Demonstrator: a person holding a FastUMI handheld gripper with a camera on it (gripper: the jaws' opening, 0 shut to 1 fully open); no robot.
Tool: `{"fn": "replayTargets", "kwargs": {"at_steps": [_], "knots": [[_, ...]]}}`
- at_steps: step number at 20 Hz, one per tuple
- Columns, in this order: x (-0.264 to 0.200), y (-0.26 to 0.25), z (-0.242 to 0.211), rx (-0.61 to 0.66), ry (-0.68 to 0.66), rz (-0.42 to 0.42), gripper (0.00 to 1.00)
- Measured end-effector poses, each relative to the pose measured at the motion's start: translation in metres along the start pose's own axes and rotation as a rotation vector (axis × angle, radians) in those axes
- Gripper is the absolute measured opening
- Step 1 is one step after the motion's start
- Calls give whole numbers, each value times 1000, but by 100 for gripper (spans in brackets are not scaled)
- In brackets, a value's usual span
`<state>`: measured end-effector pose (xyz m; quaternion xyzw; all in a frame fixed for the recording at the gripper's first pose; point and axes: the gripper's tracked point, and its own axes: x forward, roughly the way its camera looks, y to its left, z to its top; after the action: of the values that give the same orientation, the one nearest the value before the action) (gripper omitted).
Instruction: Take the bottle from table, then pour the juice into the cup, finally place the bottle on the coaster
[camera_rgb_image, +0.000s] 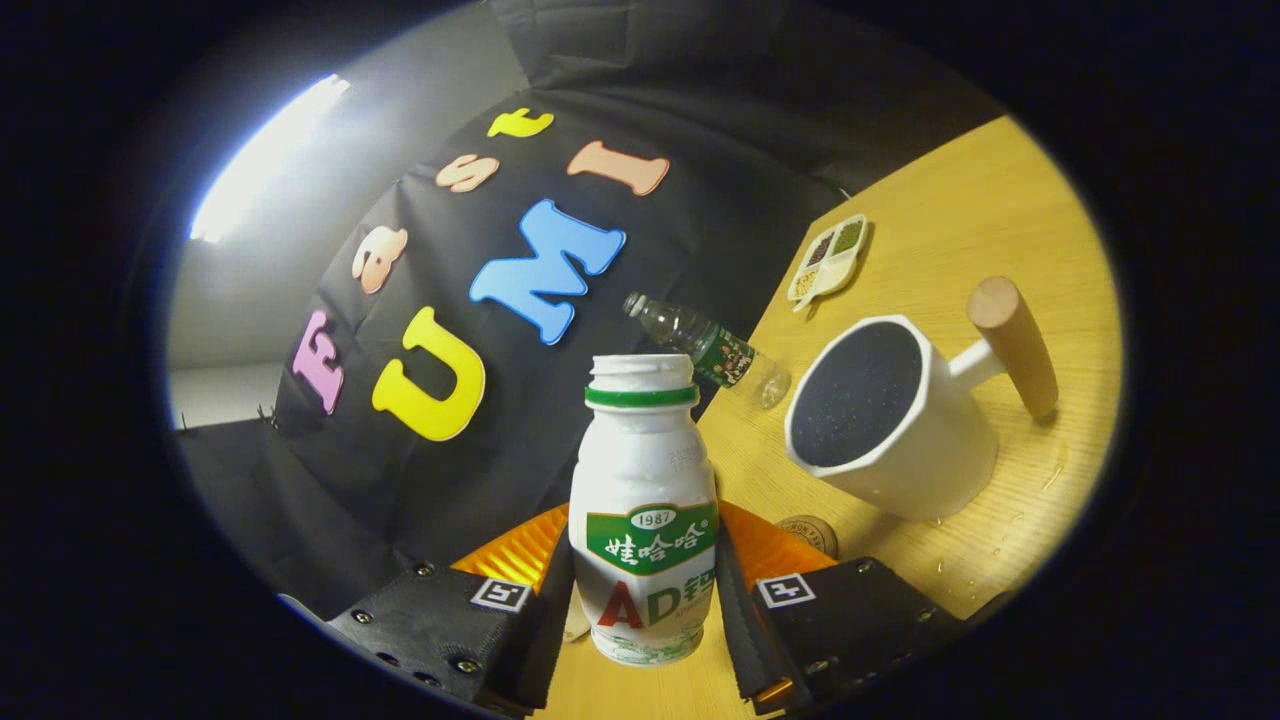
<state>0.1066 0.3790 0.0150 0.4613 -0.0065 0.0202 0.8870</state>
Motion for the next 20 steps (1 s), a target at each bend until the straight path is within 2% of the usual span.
{"fn": "replayTargets", "kwargs": {"at_steps": [8, 12, 16, 20], "knots": [[-3, -1, 12, -468, -12, -86, 67], [1, 13, 2, -587, -9, -82, 67], [5, 10, 6, -794, -21, -123, 67], [13, 10, -2, -918, 6, -125, 67]]}}
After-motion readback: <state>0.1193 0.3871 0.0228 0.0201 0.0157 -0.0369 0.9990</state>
